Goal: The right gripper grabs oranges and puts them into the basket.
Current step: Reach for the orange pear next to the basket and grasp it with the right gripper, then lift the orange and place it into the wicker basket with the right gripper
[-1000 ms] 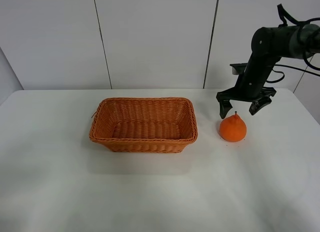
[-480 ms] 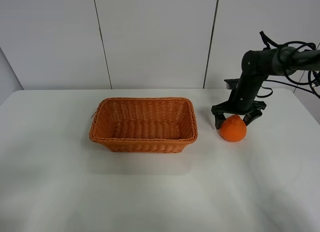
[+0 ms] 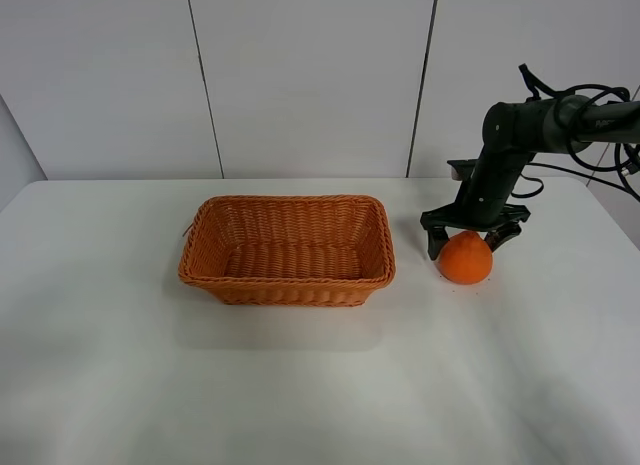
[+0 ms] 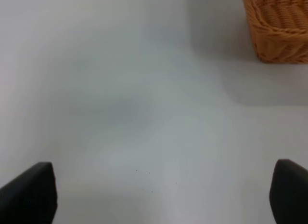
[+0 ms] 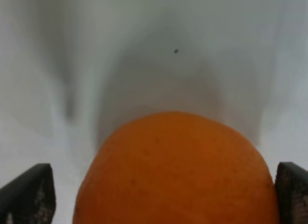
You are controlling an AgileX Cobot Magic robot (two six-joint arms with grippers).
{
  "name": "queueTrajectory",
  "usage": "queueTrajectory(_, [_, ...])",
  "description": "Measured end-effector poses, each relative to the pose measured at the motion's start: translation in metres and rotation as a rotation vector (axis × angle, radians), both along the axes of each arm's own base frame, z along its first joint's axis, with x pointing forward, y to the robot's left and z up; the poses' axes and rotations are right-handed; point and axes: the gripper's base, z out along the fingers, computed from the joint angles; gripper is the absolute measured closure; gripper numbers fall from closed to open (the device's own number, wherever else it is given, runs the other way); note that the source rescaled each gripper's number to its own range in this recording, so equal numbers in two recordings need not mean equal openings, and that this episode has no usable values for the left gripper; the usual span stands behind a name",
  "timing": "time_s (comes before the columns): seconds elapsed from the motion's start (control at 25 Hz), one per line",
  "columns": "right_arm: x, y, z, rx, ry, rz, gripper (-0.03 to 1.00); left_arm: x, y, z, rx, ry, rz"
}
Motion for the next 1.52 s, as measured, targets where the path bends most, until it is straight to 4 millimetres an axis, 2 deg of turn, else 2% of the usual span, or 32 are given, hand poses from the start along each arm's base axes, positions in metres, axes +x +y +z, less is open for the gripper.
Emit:
queueTrajectory(0.08, [0.0, 0.0, 0.0, 0.0, 0.004, 0.0, 0.11, 0.0, 0.0, 0.0, 0.0, 0.0, 0.0])
queueTrajectory(0.12, [0.0, 0.0, 0.0, 0.0, 0.005, 0.0, 0.18, 0.0, 0.0, 0.0, 0.0, 0.0, 0.0])
queueTrajectory(0.16, [-0.001, 0.0, 0.0, -0.004, 0.009, 0.002, 0.29, 0.0, 0.0, 0.0, 0.0, 0.0, 0.0])
queueTrajectory(0.24, [-0.001, -0.002, 0.0, -0.02, 0.014, 0.011, 0.61, 0.0, 0.0, 0.0, 0.0, 0.0, 0.0])
queueTrajectory(0.28, [-0.001, -0.003, 0.0, -0.03, 0.016, 0.016, 0.81, 0.0, 0.0, 0.0, 0.0, 0.0, 0.0])
queueTrajectory(0.32, [-0.002, -0.003, 0.001, -0.04, 0.016, 0.022, 0.94, 0.0, 0.0, 0.0, 0.0, 0.0, 0.0])
queueTrajectory(0.36, [-0.001, -0.005, 0.002, -0.054, 0.012, 0.029, 0.97, 0.0, 0.0, 0.0, 0.0, 0.0, 0.0])
queueTrajectory(0.52, [0.001, -0.006, 0.01, -0.069, 0.01, 0.037, 0.97, 0.0, 0.0, 0.0, 0.0, 0.0, 0.0])
queueTrajectory(0.64, [0.007, -0.005, 0.032, -0.066, -0.015, 0.035, 0.97, 0.0, 0.0, 0.0, 0.0, 0.0, 0.0])
queueTrajectory(0.88, [0.02, -0.003, 0.121, -0.045, -0.19, 0.032, 0.97, 0.0, 0.0, 0.0, 0.0, 0.0, 0.0])
queueTrajectory(1.0, [0.023, 0.002, 0.152, -0.032, -0.283, 0.033, 0.97, 0.0, 0.0, 0.0, 0.0, 0.0, 0.0])
queueTrajectory(1.08, [0.021, 0.009, 0.163, -0.026, -0.312, 0.047, 0.97, 0.0, 0.0, 0.0, 0.0, 0.0, 0.0])
queueTrajectory(1.2, [0.015, 0.03, 0.169, -0.019, -0.318, 0.092, 0.97, 0.0, 0.0, 0.0, 0.0, 0.0, 0.0])
queueTrajectory(1.32, [0.007, 0.061, 0.171, -0.007, -0.322, 0.16, 0.97, 0.0, 0.0, 0.0, 0.0, 0.0, 0.0])
queueTrajectory(1.52, [-0.018, 0.134, 0.17, 0.021, -0.327, 0.324, 0.97, 0.0, 0.0, 0.0, 0.0, 0.0, 0.0])
